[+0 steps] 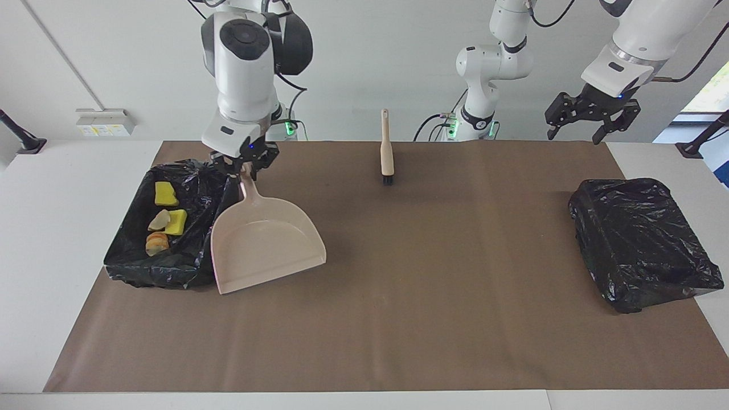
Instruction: Sweep and dump trash in bin
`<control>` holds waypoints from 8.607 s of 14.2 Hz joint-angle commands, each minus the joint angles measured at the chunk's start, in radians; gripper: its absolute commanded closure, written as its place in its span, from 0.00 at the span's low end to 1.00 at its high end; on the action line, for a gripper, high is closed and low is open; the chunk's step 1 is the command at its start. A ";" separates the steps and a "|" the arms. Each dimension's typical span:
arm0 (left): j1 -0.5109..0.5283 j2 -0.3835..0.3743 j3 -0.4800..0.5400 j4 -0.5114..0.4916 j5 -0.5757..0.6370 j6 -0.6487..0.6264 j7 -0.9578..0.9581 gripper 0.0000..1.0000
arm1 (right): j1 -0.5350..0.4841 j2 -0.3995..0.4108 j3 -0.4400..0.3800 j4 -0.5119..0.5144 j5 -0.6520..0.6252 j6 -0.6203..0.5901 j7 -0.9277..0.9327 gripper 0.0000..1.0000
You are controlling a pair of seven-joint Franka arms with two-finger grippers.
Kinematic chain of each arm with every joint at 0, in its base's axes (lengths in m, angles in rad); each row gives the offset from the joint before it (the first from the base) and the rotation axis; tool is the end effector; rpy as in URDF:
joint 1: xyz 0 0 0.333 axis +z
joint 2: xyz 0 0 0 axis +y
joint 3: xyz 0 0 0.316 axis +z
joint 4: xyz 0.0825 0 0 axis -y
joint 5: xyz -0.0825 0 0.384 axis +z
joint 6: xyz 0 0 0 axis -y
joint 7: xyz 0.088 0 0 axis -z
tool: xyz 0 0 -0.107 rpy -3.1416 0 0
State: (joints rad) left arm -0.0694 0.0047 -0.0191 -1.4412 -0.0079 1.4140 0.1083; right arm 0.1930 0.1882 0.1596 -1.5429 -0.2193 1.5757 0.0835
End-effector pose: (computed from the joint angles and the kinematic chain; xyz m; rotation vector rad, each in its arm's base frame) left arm 0.5371 -0.0486 0.6686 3.1176 -0.3095 -0.0498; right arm 0.5762 0.1792 0.5320 2.8901 0.4169 -0.1583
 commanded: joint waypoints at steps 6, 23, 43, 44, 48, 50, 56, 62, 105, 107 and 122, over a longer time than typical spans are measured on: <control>0.020 -0.012 -0.010 0.027 -0.006 -0.010 0.010 0.00 | 0.218 0.405 0.006 0.354 0.211 0.157 0.561 1.00; 0.040 -0.019 -0.002 0.016 -0.006 0.000 -0.002 0.00 | 0.293 0.487 0.014 0.319 0.291 0.319 0.581 0.00; 0.011 0.135 -0.344 -0.217 0.035 0.400 -0.393 0.00 | 0.589 -0.383 0.015 -0.799 0.656 0.469 0.754 0.00; 0.011 0.176 -0.392 -0.216 0.073 0.427 -0.467 0.00 | 0.615 -0.354 0.015 -0.799 0.658 0.521 0.780 0.00; -0.003 0.355 -0.544 -0.215 0.239 0.558 -0.692 0.00 | 0.721 -0.263 0.015 -0.827 0.656 0.673 0.848 0.00; -0.039 0.408 -0.544 -0.217 0.256 0.606 -0.720 0.00 | 0.727 -0.271 0.015 -0.853 0.656 0.673 0.848 0.00; -0.070 0.537 -0.547 -0.174 0.436 0.692 -0.914 0.00 | 0.754 -0.260 0.014 -0.869 0.653 0.698 0.852 0.72; -0.076 0.535 -0.547 -0.176 0.450 0.715 -0.912 0.73 | 0.741 -0.233 0.012 -0.850 0.580 0.738 0.884 1.00; -0.052 0.224 -0.571 -0.562 0.318 0.691 0.298 1.00 | 0.036 -0.007 0.011 -0.398 0.478 0.193 -0.043 1.00; -0.050 0.224 -0.571 -0.567 0.318 0.700 0.298 1.00 | -0.006 -0.036 0.008 -0.462 0.701 0.213 -0.201 1.00; -0.044 0.225 -0.571 -0.576 0.318 0.709 0.301 1.00 | -0.032 -0.308 0.005 -0.735 -0.017 0.160 0.128 1.00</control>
State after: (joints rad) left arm -0.1217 0.2614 -0.5940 -1.9697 0.3154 2.0837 0.4197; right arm 0.1448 -0.0676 0.1593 -2.1676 -0.1710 1.6737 0.1239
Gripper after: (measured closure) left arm 0.674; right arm 0.740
